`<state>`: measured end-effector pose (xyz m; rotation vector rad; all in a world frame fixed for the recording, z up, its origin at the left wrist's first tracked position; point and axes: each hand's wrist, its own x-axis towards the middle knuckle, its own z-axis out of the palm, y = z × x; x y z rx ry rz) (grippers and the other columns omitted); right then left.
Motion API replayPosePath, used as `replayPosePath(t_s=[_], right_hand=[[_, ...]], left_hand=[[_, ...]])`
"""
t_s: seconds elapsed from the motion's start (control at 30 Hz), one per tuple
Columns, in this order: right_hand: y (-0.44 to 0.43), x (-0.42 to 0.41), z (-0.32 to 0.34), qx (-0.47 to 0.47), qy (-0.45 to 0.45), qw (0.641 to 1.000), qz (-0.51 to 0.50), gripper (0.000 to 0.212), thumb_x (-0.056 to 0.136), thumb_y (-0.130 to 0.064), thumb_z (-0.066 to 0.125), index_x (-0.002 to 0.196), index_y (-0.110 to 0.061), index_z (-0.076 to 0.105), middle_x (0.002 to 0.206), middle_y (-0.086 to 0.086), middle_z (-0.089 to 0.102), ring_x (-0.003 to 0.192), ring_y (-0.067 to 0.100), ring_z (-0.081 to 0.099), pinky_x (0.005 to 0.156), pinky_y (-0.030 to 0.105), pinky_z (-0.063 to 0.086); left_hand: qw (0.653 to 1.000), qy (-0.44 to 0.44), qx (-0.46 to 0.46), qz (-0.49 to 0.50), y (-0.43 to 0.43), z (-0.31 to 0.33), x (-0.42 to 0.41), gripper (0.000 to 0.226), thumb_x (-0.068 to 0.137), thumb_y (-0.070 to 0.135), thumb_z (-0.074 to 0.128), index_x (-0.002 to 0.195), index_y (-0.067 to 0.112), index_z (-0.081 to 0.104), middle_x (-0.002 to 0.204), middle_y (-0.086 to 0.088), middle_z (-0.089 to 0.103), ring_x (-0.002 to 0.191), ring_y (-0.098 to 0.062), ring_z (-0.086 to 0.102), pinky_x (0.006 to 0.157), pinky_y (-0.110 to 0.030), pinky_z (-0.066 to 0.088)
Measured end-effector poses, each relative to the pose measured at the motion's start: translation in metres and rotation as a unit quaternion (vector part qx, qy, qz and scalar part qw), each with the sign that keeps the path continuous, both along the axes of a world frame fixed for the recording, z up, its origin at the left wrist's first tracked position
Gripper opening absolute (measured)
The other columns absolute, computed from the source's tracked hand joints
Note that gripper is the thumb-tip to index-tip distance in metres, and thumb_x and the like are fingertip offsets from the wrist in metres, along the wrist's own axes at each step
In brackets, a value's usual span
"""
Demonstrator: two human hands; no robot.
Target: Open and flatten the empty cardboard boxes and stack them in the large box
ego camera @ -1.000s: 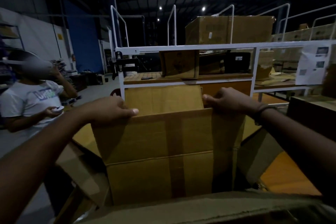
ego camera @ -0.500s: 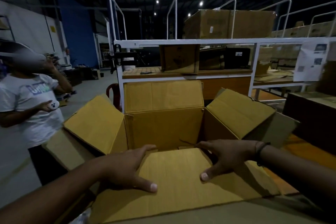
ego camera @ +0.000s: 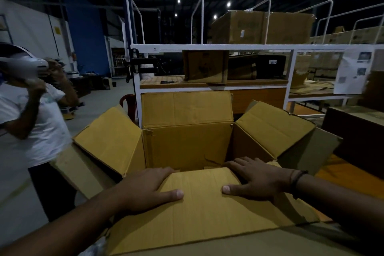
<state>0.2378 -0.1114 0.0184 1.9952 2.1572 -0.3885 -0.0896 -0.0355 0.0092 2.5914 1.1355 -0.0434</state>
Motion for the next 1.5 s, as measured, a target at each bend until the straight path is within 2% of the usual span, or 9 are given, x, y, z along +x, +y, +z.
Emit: replayPosePath(t_s=[0.27,0.57,0.73,0.87,1.0,1.1,1.23,1.37,1.5], right_hand=[[-0.011,-0.004,0.001,0.03,-0.001,0.999,0.022,0.104,0.079,-0.094,0.027,0.163,-0.036,0.006,0.172,-0.005,0.011,0.158,0.02,0.006,0.125,0.049,0.008],[-0.009,-0.002,0.002,0.05,0.007,0.998,0.024,0.095,0.084,-0.091,0.027,0.163,-0.042,0.006,0.172,-0.006,0.009,0.158,0.021,0.004,0.126,0.05,0.009],[-0.014,0.003,0.01,0.07,-0.002,0.998,0.012,0.099,0.08,-0.09,0.023,0.163,-0.039,0.006,0.173,-0.004,0.006,0.159,0.022,0.001,0.127,0.05,0.006],[-0.017,0.02,0.024,0.104,-0.024,0.994,-0.007,0.093,0.087,-0.085,0.029,0.164,-0.038,0.005,0.173,-0.005,0.004,0.159,0.023,0.0,0.126,0.049,0.007],[-0.02,0.047,0.042,0.166,-0.054,0.984,-0.023,0.094,0.087,-0.086,0.029,0.164,-0.037,0.005,0.173,-0.002,0.008,0.158,0.023,0.004,0.126,0.049,0.008],[-0.031,0.075,0.054,0.224,-0.054,0.972,-0.035,0.101,0.082,-0.091,0.021,0.164,-0.034,0.007,0.172,-0.001,0.011,0.158,0.023,0.005,0.128,0.05,0.008],[-0.057,0.121,0.064,0.3,-0.022,0.951,-0.07,0.1,0.081,-0.089,0.021,0.164,-0.034,0.014,0.171,-0.003,0.017,0.158,0.021,0.007,0.126,0.048,0.009],[-0.076,0.179,0.063,0.334,0.0,0.937,-0.104,0.098,0.082,-0.09,0.02,0.162,-0.033,0.022,0.169,-0.002,0.023,0.157,0.022,0.014,0.125,0.051,0.017],[-0.091,0.23,0.054,0.361,0.016,0.921,-0.145,0.086,0.092,-0.082,0.034,0.16,-0.031,0.028,0.166,0.001,0.03,0.152,0.022,0.027,0.122,0.049,0.027]], left_hand=[[0.998,0.014,0.06,0.013,-0.006,-0.007,0.001,0.081,0.084,0.093,0.03,0.149,0.045,0.035,0.142,0.017,0.052,0.122,-0.004,0.05,0.099,-0.034,0.04],[0.998,0.056,0.029,0.03,-0.004,0.004,0.008,0.092,0.081,0.096,0.028,0.154,0.039,0.032,0.146,0.008,0.05,0.125,-0.012,0.051,0.104,-0.042,0.042],[0.998,0.054,0.041,0.019,-0.011,0.023,0.034,0.094,0.083,0.091,0.03,0.158,0.035,0.028,0.155,0.004,0.044,0.134,-0.016,0.048,0.11,-0.045,0.041],[0.996,0.042,0.082,0.001,-0.02,0.041,0.069,0.095,0.081,0.092,0.031,0.159,0.039,0.023,0.162,0.003,0.036,0.143,-0.02,0.042,0.116,-0.051,0.036],[0.989,0.04,0.136,-0.038,-0.033,0.064,0.108,0.09,0.086,0.086,0.034,0.16,0.038,0.02,0.166,0.003,0.027,0.148,-0.02,0.035,0.119,-0.05,0.033],[0.983,0.024,0.171,-0.059,-0.037,0.081,0.144,0.088,0.086,0.086,0.035,0.16,0.039,0.021,0.165,0.004,0.029,0.145,-0.019,0.038,0.115,-0.044,0.038],[0.969,0.004,0.227,-0.093,-0.045,0.104,0.201,0.09,0.083,0.088,0.029,0.158,0.039,0.022,0.161,0.004,0.035,0.138,-0.02,0.044,0.107,-0.04,0.04],[0.945,-0.027,0.291,-0.144,-0.054,0.125,0.264,0.09,0.081,0.088,0.026,0.155,0.038,0.03,0.154,0.004,0.045,0.129,-0.017,0.052,0.1,-0.038,0.046],[0.924,-0.021,0.338,-0.18,-0.057,0.135,0.336,0.087,0.086,0.088,0.029,0.155,0.035,0.03,0.151,0.002,0.047,0.129,-0.019,0.053,0.095,-0.037,0.051]])
